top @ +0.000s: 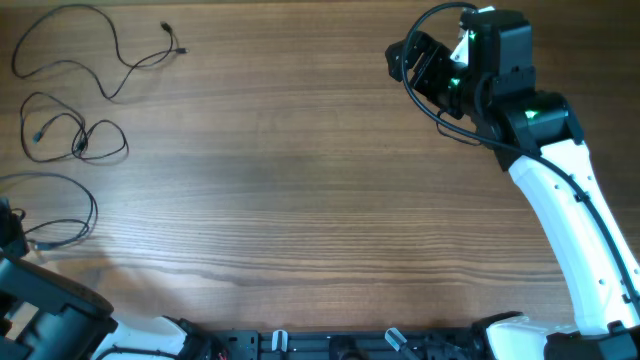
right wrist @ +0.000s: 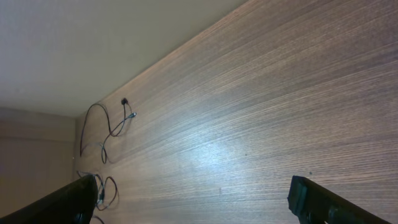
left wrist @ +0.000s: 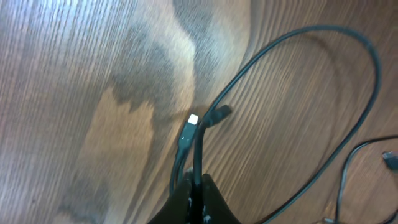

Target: Untangle cables

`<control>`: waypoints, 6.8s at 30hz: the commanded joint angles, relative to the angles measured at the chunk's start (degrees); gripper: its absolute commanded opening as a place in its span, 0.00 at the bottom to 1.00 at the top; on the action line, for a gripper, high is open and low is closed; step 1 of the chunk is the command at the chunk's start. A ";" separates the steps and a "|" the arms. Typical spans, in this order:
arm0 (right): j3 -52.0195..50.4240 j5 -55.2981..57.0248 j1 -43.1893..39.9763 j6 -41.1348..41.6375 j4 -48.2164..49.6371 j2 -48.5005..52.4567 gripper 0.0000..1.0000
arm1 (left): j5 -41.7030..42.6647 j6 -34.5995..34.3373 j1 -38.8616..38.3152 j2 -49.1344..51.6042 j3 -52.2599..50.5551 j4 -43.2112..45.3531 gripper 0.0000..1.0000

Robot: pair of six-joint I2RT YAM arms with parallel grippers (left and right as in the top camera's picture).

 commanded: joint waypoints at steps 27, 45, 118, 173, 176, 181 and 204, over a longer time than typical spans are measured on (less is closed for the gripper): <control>0.20 -1.20 0.00 -0.98 -0.35 0.70 1.00 | -5.03 7.10 0.04 11.93 -0.44 11.67 0.49; 0.20 -1.18 -0.02 -0.98 -1.99 0.70 1.00 | -5.42 8.09 0.04 17.81 -0.46 13.53 0.23; 0.20 -1.22 0.00 0.48 -3.04 0.70 1.00 | -5.46 12.74 -17.03 22.86 8.74 8.11 0.58; -15.47 17.31 2.89 -15.54 -22.40 -47.28 1.00 | 19.21 30.64 -39.50 -47.47 11.54 -19.65 1.00; -16.11 17.29 2.89 -15.58 -25.97 -47.17 1.00 | 19.19 30.64 -39.50 -47.47 11.54 -21.49 1.00; -16.11 17.31 2.89 -15.58 -27.17 -46.71 1.00 | 19.19 30.62 -39.50 -47.47 11.54 -21.49 1.00; -16.11 17.31 1.14 -15.61 -28.81 -47.47 1.00 | 19.21 30.62 -39.50 -47.47 11.54 -21.49 1.00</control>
